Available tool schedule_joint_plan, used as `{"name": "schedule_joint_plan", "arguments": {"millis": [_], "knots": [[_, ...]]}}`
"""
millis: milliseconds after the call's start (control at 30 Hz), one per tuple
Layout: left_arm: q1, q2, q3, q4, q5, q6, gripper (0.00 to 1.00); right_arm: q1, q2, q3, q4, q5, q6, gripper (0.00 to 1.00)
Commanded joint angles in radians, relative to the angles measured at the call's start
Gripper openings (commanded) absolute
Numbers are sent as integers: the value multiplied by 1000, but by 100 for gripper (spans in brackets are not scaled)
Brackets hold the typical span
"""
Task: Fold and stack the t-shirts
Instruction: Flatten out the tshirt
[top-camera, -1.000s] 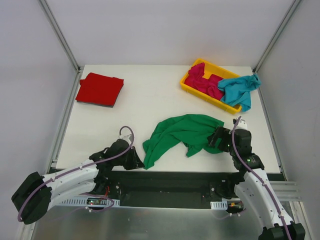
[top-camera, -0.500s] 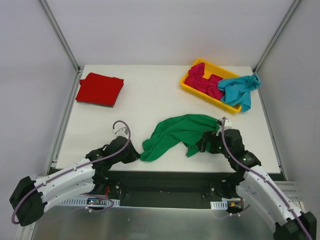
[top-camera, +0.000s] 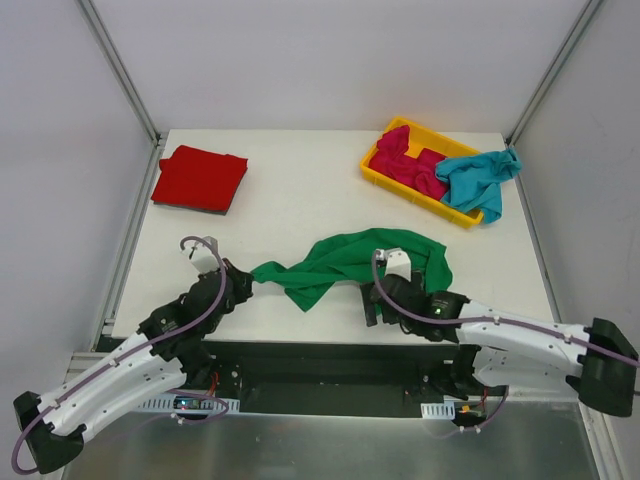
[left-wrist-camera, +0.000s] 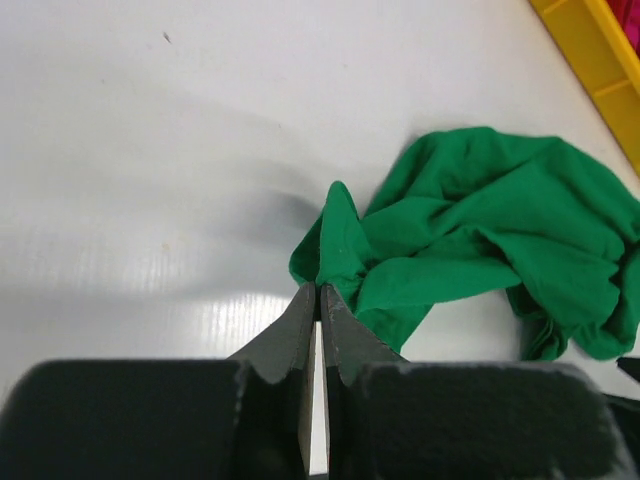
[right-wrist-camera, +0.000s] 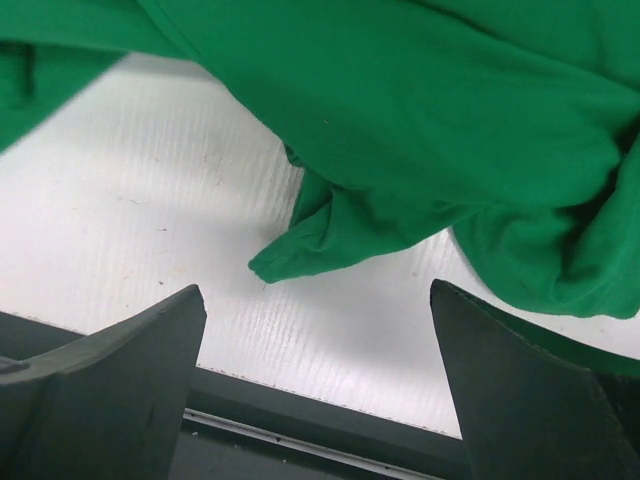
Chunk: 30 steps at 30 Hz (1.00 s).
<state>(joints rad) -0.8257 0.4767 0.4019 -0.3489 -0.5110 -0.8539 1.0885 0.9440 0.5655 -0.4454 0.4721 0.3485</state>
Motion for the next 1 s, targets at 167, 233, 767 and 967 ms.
{"name": "schedule_joint_plan", "arguments": {"millis": [167, 233, 767, 967], "knots": [[-10, -56, 43, -81, -178, 3, 0, 83, 344, 140, 0, 218, 248, 85], [-10, -52, 43, -87, -178, -4, 0, 93, 390, 157, 20, 211, 268, 82], [-10, -27, 52, -102, -204, -36, 0, 146, 570, 249, -165, 286, 518, 49], [-9, 8, 130, -128, -296, -40, 0, 136, 348, 232, -425, 477, 580, 0]]}}
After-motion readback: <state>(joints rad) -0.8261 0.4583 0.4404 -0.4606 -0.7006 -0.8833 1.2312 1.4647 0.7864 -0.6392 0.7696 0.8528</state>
